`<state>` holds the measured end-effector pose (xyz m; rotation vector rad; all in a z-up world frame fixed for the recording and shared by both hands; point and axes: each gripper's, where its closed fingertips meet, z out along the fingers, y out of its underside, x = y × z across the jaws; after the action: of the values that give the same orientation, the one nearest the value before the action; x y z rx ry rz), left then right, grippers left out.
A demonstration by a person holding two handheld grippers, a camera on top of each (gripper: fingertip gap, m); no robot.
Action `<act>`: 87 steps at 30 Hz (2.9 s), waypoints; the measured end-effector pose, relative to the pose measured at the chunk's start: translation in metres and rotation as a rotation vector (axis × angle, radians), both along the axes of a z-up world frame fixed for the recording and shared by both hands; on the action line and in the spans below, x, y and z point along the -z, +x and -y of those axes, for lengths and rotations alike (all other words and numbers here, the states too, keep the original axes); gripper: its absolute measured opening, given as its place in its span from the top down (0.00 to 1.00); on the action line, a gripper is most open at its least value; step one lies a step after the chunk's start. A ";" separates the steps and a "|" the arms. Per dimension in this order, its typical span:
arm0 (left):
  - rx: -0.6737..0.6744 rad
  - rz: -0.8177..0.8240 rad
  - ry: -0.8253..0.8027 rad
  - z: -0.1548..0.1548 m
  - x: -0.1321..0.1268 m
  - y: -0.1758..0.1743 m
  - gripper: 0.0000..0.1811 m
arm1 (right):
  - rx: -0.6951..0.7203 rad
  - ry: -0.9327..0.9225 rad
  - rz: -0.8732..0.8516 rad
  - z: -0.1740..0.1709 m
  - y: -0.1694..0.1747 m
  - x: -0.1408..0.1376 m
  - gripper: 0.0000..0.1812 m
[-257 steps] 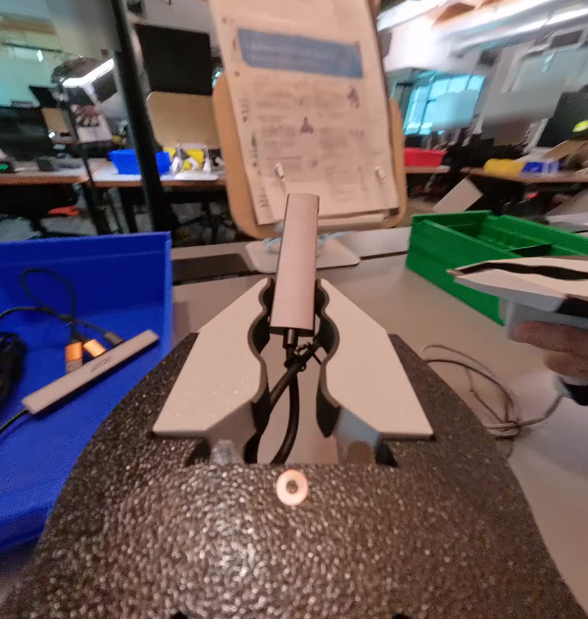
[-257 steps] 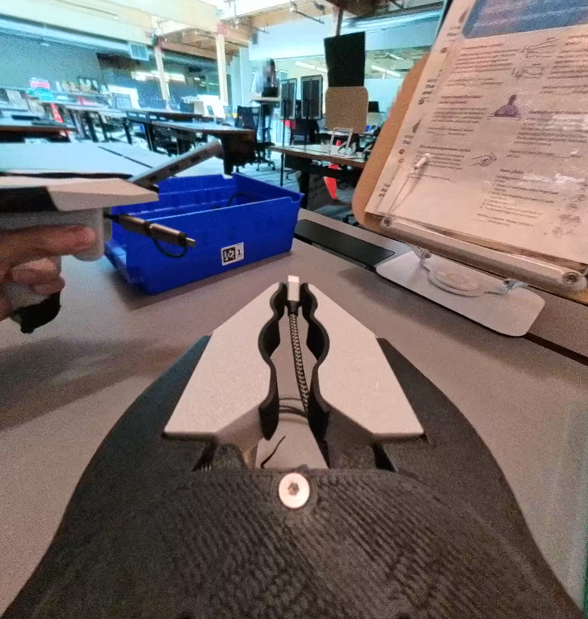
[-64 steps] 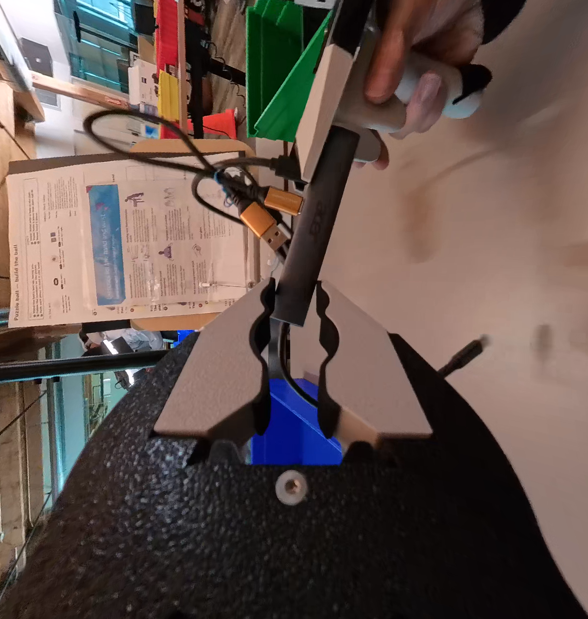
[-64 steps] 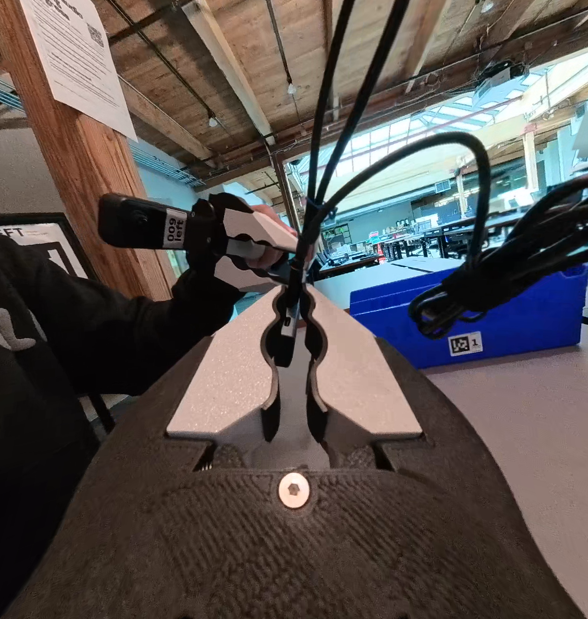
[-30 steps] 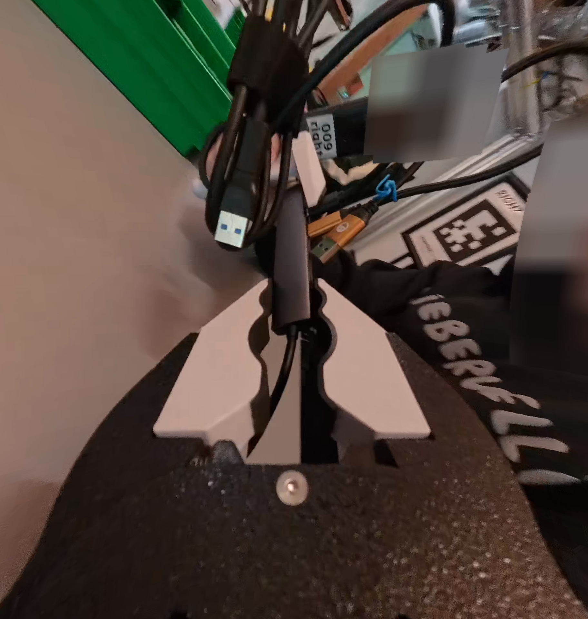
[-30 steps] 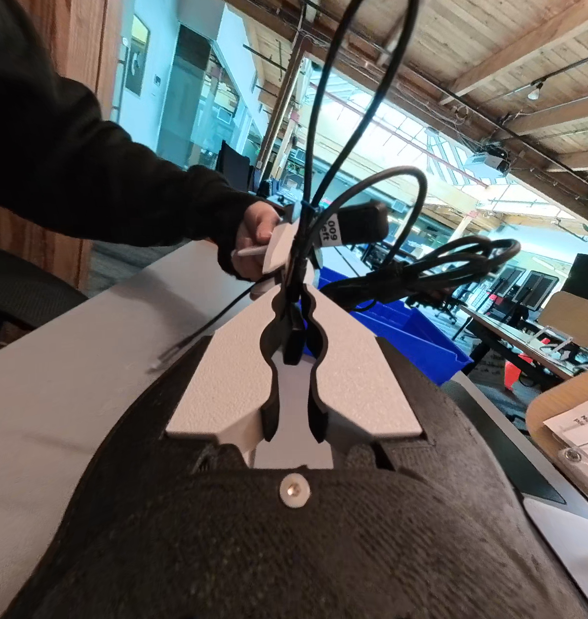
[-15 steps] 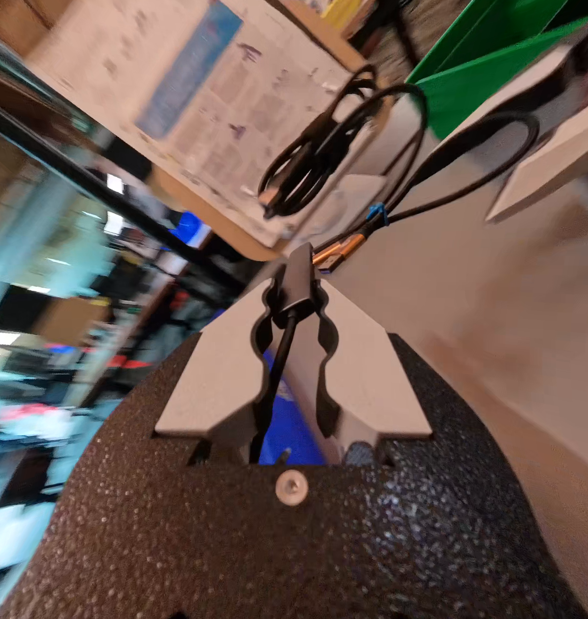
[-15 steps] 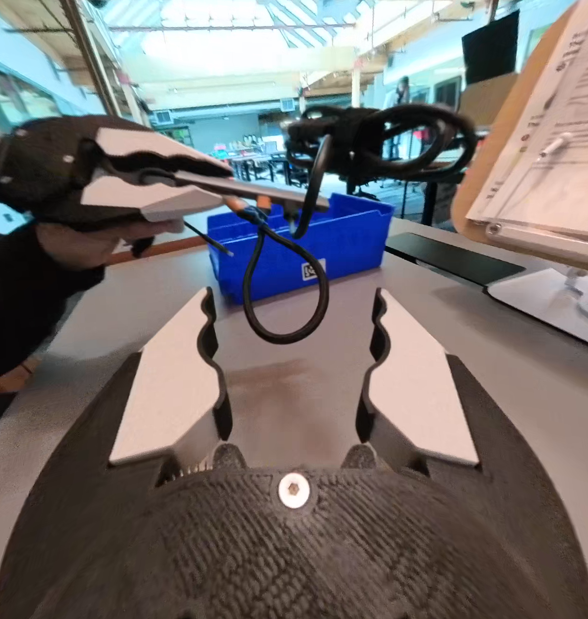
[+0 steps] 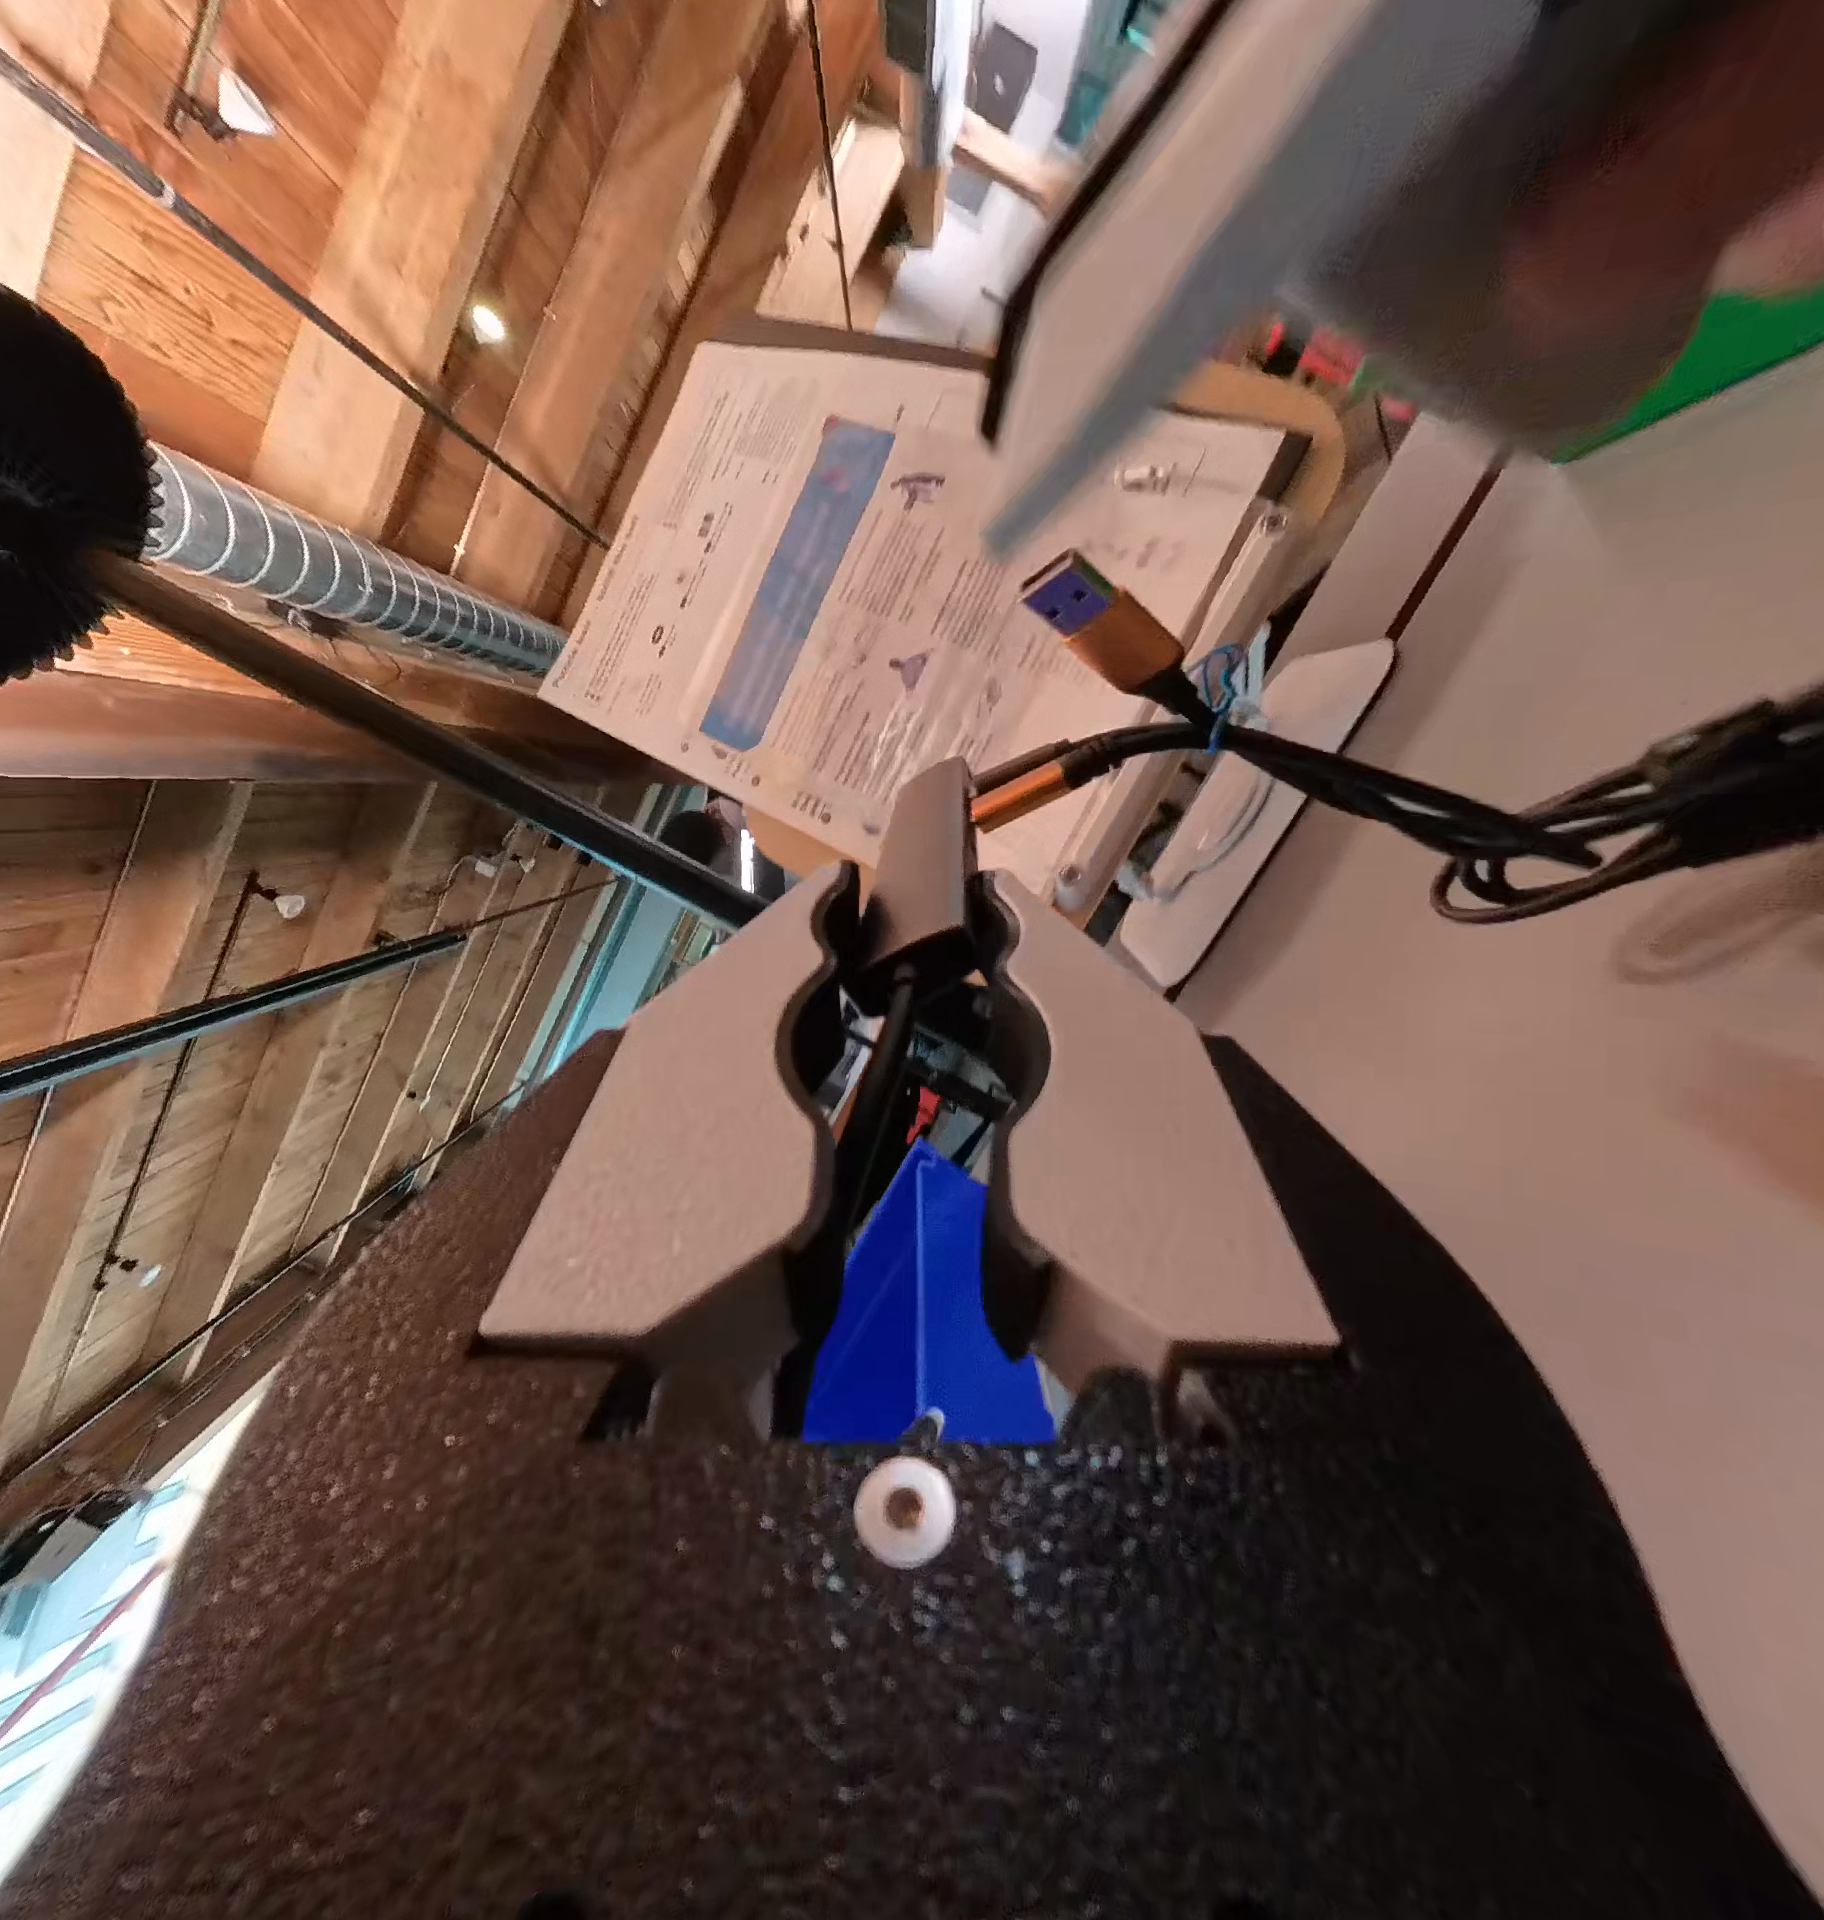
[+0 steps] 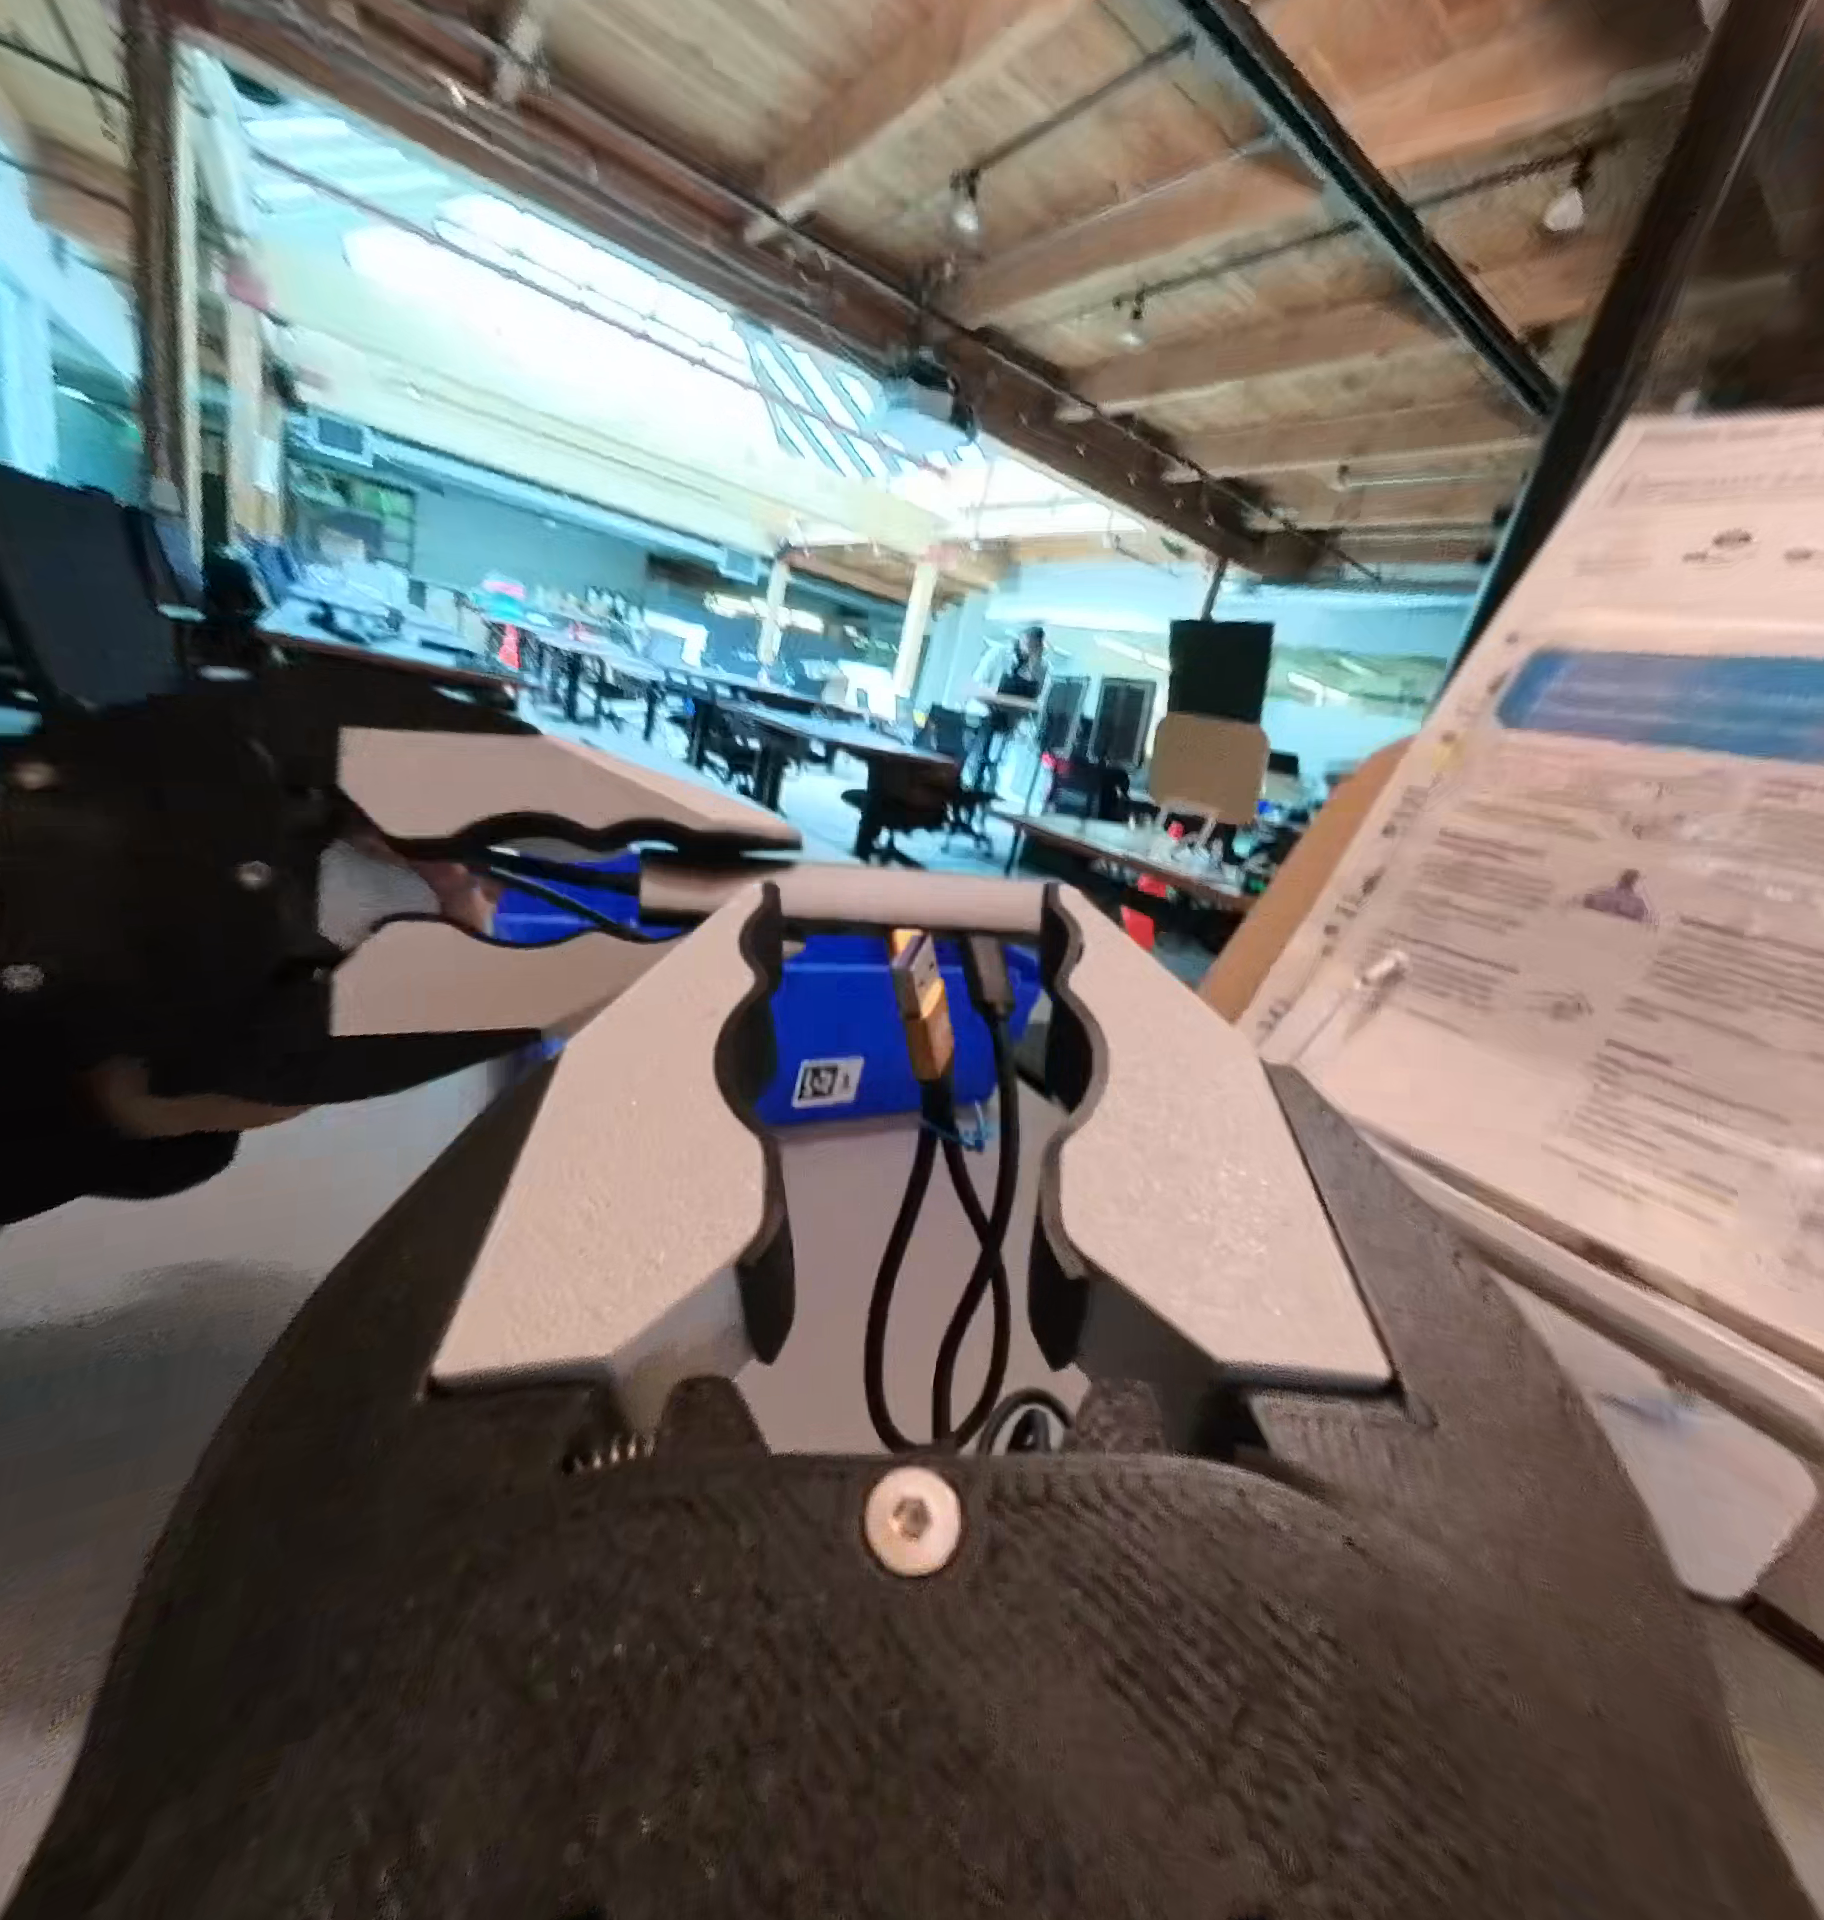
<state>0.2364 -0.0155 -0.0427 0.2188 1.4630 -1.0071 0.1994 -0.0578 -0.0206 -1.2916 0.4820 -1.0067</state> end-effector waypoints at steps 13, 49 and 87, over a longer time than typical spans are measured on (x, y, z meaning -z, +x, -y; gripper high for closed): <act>0.140 -0.118 -0.199 0.014 0.020 -0.018 0.89 | -0.069 0.069 -0.231 -0.003 0.026 0.052 0.94; 0.241 -0.482 -0.339 0.005 0.049 0.003 0.88 | -0.033 0.036 -0.394 -0.018 0.036 0.074 0.94; 0.262 -0.741 -0.374 0.023 0.053 -0.020 0.87 | 0.345 -0.112 -0.296 0.005 0.001 0.072 0.94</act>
<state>0.2162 -0.0384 -0.0953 -0.2740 1.8880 -1.6649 0.2008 -0.0624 -0.0931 -1.4993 0.9094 -1.1429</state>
